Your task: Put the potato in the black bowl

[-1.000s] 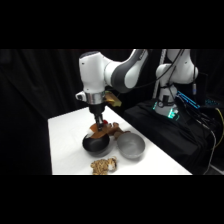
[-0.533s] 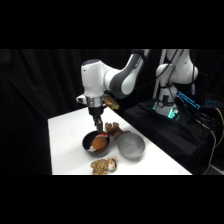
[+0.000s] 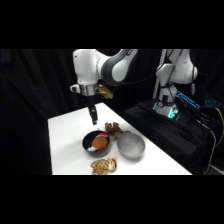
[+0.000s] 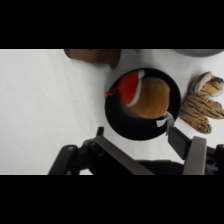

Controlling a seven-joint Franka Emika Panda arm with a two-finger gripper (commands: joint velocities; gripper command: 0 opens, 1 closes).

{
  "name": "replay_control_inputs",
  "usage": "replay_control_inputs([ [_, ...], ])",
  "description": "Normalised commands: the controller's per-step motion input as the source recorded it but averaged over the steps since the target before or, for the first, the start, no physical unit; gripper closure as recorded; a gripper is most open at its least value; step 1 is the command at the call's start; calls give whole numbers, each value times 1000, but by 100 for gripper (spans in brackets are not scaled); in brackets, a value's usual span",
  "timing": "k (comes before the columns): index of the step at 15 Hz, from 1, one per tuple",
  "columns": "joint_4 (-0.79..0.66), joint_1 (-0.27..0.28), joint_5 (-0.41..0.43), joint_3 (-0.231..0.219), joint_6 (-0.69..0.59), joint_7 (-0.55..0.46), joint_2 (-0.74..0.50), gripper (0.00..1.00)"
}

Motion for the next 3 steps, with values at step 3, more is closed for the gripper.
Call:
replay_control_inputs([
  [3, 64, -65, 24, 46, -586, -214, -475, 0],
])
